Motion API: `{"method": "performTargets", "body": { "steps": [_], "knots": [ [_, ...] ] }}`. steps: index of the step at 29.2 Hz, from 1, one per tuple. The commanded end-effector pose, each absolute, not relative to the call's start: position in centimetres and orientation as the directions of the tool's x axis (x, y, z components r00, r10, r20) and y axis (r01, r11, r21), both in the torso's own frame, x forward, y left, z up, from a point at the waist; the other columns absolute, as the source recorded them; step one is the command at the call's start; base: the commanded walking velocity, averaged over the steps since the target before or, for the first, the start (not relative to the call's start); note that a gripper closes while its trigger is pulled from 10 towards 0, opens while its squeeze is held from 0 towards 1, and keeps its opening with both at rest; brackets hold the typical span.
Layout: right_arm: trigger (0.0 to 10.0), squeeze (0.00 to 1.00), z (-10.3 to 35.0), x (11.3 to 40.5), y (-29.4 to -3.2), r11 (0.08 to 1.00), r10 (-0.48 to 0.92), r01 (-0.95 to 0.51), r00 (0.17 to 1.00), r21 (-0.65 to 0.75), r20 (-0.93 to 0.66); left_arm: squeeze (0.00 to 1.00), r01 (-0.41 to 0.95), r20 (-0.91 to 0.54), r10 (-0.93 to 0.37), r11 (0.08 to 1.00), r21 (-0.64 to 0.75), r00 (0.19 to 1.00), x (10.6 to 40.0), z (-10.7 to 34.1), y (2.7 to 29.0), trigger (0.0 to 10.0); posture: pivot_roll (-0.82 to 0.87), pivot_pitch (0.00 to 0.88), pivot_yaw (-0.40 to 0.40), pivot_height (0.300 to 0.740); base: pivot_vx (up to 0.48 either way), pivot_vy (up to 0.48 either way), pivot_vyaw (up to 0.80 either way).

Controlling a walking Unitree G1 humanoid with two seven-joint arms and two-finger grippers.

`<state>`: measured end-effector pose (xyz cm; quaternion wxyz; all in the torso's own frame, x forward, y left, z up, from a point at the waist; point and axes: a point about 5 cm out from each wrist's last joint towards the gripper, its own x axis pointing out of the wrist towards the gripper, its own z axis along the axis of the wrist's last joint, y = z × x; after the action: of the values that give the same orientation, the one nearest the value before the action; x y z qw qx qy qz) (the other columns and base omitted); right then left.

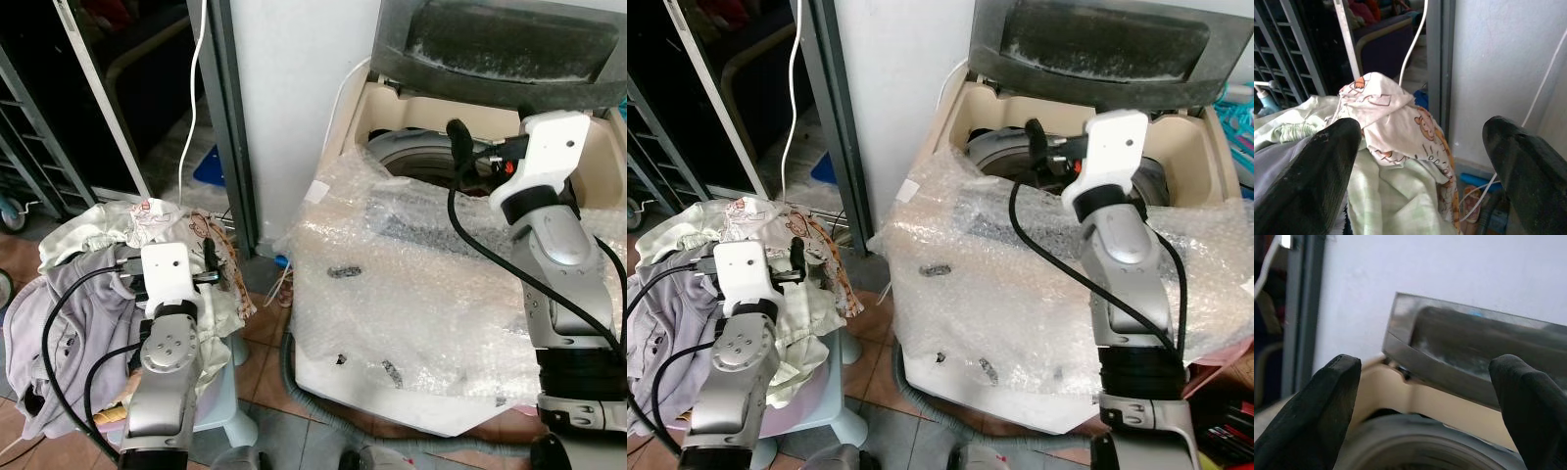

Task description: Clothes washing

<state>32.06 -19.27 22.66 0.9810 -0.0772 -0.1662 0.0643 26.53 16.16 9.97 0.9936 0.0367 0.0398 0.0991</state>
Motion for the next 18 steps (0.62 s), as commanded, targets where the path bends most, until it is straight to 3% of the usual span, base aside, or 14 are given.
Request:
{"method": "performTargets", "body": {
  "steps": [1, 2, 3, 4, 7, 10, 18],
  "knots": [
    [10.0, 1.00, 22.6, 31.8, -18.2, 0.976, 0.188, -0.143, 0.931, -0.162, 0.312, 0.00, -0.197, -0.052, 0.202, 0.976, 0.097, 0.978, 26.6, 10.3, 16.3, 10.0, -0.05, 0.000, 0.000, 0.740, 0.000, 0.476, 0.00],
    [10.0, 1.00, 22.5, 31.8, -18.0, 0.976, 0.192, -0.149, 0.930, -0.158, 0.312, 0.00, -0.197, -0.052, 0.203, 0.976, 0.097, 0.978, 26.6, 10.4, 16.4, 10.0, -0.05, 0.000, -0.001, 0.740, 0.000, 0.476, 0.00],
    [10.0, 0.27, 22.4, 31.7, -17.5, 0.975, 0.204, -0.165, 0.928, -0.148, 0.313, 0.00, -0.199, -0.051, 0.204, 0.975, 0.098, 0.978, 26.6, 10.4, 16.4, 10.0, -0.05, 0.000, -0.001, 0.740, 0.000, 0.480, 0.00],
    [10.0, 0.00, 22.3, 31.5, -16.8, 0.973, 0.219, -0.183, 0.924, -0.138, 0.314, 0.00, -0.200, -0.050, 0.205, 0.975, 0.100, 0.977, 26.6, 10.4, 16.4, 10.0, -0.05, 0.000, -0.001, 0.740, 0.000, 0.480, 0.00],
    [10.0, 0.00, 22.2, 31.3, -15.9, 0.966, 0.249, -0.212, 0.916, -0.147, 0.315, 0.00, -0.200, -0.047, 0.206, 0.975, 0.101, 0.977, 26.6, 10.4, 16.4, 10.0, -0.05, 0.000, -0.001, 0.740, 0.000, 0.402, 0.00],
    [10.0, 0.00, 22.0, 30.8, -14.7, 0.957, 0.288, -0.255, 0.902, -0.140, 0.323, 0.00, -0.197, -0.030, 0.202, 0.974, 0.114, 0.979, 26.6, 10.7, 16.4, 10.0, -0.05, 0.000, 0.000, 0.740, 0.000, 0.000, 0.00],
    [10.0, 0.00, 21.9, 30.7, -13.5, 0.950, 0.311, -0.288, 0.892, -0.117, 0.327, 0.00, -0.210, -0.016, 0.213, 0.970, 0.124, 0.977, 26.7, 10.8, 16.3, 10.0, -0.04, 0.000, 0.003, 0.740, 0.000, 0.000, 0.79]
  ]
}}
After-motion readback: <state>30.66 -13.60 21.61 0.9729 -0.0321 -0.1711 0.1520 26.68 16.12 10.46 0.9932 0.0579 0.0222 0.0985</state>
